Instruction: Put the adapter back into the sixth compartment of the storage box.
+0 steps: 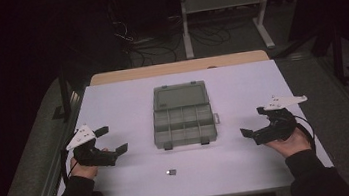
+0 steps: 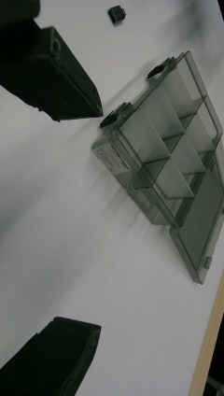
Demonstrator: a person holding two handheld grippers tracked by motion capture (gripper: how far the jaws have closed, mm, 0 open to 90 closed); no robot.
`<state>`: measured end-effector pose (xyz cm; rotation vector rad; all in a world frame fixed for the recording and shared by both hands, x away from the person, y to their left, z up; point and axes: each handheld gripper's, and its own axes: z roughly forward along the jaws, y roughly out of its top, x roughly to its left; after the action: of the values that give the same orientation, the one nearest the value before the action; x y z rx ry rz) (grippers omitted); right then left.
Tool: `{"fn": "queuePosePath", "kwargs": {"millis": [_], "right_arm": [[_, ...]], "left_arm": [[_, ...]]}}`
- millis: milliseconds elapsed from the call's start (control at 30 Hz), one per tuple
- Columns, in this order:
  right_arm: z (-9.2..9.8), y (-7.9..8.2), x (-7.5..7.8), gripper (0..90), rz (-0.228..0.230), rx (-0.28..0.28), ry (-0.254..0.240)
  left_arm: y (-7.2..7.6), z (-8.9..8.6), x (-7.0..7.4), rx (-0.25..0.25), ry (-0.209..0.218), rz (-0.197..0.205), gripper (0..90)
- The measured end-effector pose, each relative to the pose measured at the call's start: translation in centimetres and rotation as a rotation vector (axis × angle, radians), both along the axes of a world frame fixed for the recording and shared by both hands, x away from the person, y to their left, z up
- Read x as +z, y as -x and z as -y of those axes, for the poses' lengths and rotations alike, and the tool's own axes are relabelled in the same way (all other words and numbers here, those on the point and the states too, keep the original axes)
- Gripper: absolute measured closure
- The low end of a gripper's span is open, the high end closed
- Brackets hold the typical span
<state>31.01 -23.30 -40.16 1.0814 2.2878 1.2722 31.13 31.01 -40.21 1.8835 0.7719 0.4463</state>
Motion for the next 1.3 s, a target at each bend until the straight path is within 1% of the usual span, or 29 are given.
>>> {"fn": "queuePosePath", "kwargs": {"millis": [433,633,700,800,900,967,1133,1200,1300], "right_arm": [[0.0,0.0,0.0,0.0,-0.002,0.003,-0.002],[-0.2,0.0,0.0,0.0,-0.012,0.012,-0.002],[-0.4,0.0,0.2,0.0,-0.009,0.023,0.007],[-0.4,-0.1,0.5,0.0,0.0,0.024,0.007],[-0.4,0.0,0.6,0.0,-0.003,0.024,0.01],[-1.0,-0.1,0.9,0.0,-0.018,0.051,0.024],[-1.4,-0.1,1.1,0.0,-0.025,0.062,0.032],[-1.7,-0.1,1.4,0.0,-0.026,0.076,0.037],[-1.9,-0.1,1.6,0.0,-0.025,0.081,0.039]], "left_arm": [[0.0,0.0,0.0,-0.002,-0.005,-0.002,0.0],[0.0,0.0,0.0,-0.002,-0.006,-0.003,0.0],[0.0,0.0,-0.1,-0.001,-0.006,-0.003,0.0],[0.0,0.0,-0.1,0.001,-0.005,-0.006,0.0],[0.0,0.0,-0.1,0.002,-0.004,-0.005,0.0],[0.0,0.0,-0.1,0.002,-0.005,-0.007,0.0],[0.0,0.0,-0.1,0.002,-0.003,-0.006,0.0],[0.0,0.0,-0.1,0.002,-0.004,-0.006,0.0],[0.0,0.0,-0.1,0.002,-0.004,-0.006,0.0]]}}
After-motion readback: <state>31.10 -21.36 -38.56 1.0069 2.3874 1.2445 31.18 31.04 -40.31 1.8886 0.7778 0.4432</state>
